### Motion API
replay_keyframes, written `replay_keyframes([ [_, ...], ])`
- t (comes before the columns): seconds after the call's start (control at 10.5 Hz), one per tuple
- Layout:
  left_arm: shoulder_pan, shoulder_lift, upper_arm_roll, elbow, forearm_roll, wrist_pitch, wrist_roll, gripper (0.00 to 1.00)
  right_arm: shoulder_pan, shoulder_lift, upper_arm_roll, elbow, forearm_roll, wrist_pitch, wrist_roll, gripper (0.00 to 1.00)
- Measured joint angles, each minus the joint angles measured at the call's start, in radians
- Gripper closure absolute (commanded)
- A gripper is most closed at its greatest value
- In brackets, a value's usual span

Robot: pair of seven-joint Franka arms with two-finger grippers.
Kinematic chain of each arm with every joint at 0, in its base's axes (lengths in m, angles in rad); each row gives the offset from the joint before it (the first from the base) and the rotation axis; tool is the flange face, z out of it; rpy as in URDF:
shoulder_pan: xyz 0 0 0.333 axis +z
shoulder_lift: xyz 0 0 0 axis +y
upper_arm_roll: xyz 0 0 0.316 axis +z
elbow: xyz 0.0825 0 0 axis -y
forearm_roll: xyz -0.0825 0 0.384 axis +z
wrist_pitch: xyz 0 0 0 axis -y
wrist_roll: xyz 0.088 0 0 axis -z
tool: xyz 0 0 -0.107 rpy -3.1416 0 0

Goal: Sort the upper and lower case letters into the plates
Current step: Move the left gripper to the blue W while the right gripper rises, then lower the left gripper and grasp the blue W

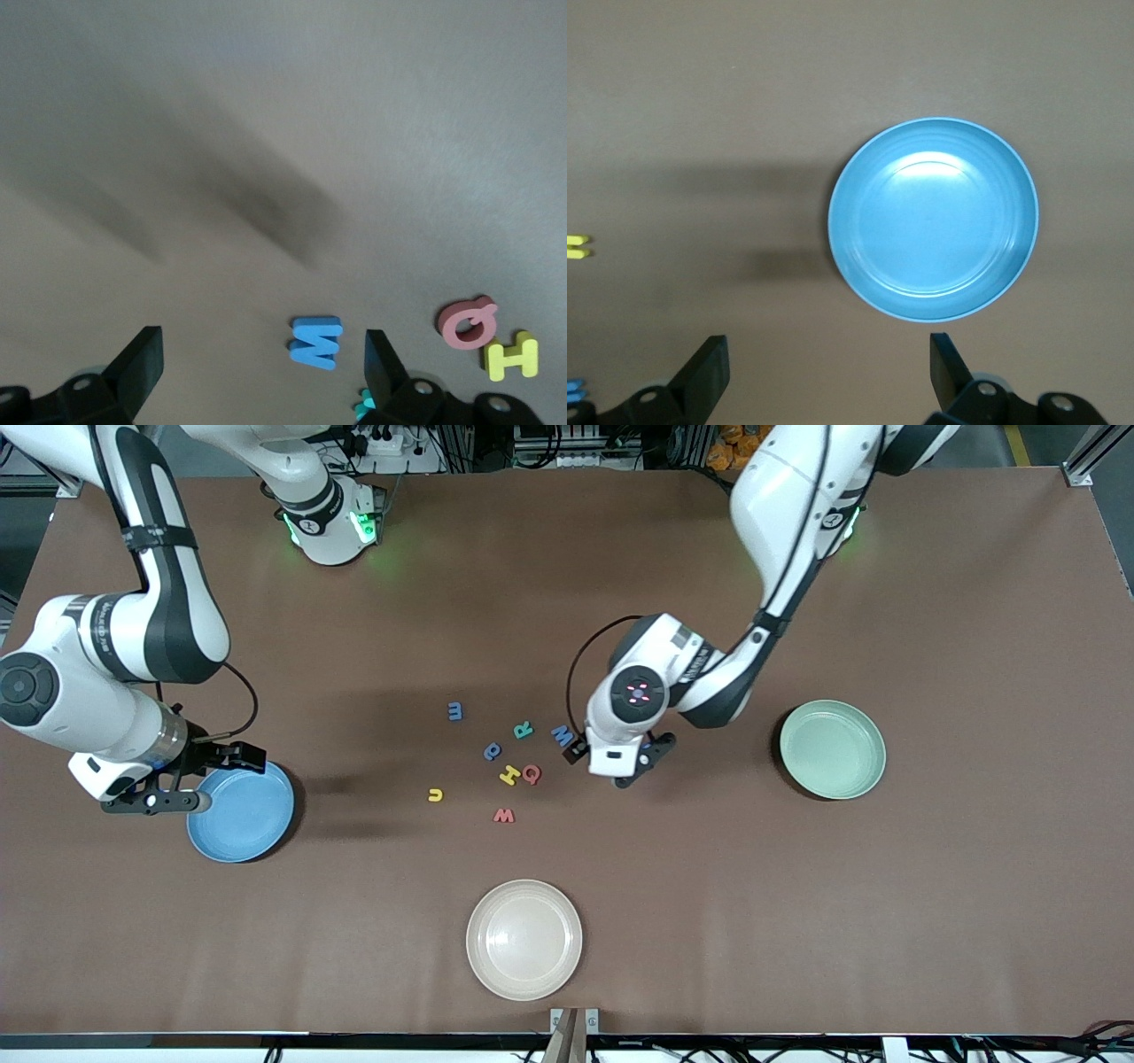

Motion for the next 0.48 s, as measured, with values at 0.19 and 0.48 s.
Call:
replay_keyframes([
  [0.19, -0.042, 0.028, 0.011, 0.014, 0.000, 0.021, -0.071, 0.00, -0.027, 0.012, 0.000, 0.000, 0.000, 0.012, -0.005, 0.00],
  [0.48, -0.117, 0.056, 0.062, 0.053, 0.000, 0.110, -0.179, 0.00, -0.045, 0.014, -0.001, 0.004, 0.000, 0.008, -0.006, 0.00],
])
